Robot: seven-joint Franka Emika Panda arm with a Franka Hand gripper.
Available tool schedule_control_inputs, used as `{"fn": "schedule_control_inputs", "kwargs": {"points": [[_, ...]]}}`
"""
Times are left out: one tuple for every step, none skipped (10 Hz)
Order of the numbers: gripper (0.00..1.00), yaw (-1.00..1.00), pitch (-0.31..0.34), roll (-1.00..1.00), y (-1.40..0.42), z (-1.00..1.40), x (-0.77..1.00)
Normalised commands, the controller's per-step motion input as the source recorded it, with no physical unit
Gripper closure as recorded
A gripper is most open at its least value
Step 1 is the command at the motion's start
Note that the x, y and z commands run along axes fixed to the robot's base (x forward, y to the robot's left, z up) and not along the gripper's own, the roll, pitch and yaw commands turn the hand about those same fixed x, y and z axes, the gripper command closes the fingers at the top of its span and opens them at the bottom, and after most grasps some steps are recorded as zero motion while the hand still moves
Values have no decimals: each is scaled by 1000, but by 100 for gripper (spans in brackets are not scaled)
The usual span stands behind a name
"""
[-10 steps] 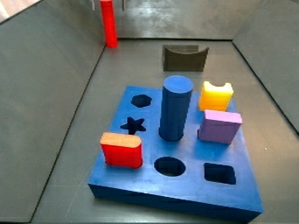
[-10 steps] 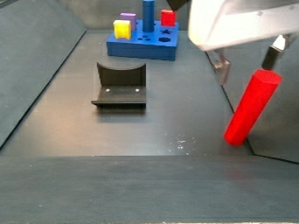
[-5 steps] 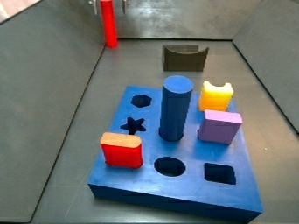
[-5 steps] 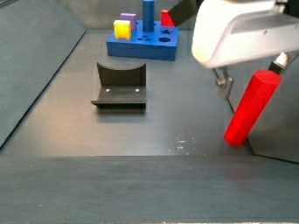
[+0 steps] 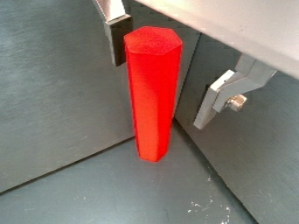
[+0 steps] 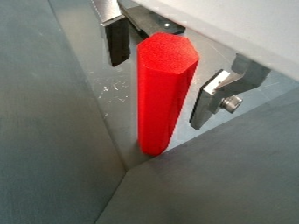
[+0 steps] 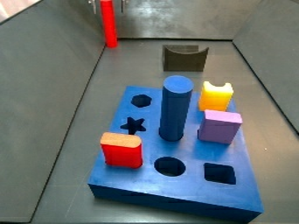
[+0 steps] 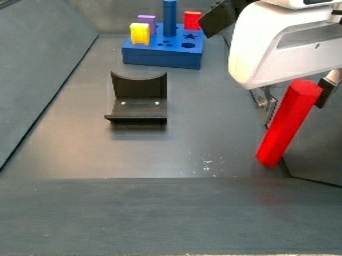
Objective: Pick up the hexagon object. Move up. Move to above the board. Insert the hexagon object.
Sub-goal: Pick up the hexagon object.
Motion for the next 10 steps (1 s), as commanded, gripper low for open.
{"fn": "schedule_control_inputs", "kwargs": {"points": [[100,0,0,0,0,0,0],[100,0,0,0,0,0,0],[100,0,0,0,0,0,0],[100,0,0,0,0,0,0],[100,0,0,0,0,0,0],[100,0,0,0,0,0,0],[100,0,0,0,0,0,0],[100,0,0,0,0,0,0],[100,0,0,0,0,0,0],[100,0,0,0,0,0,0]]}}
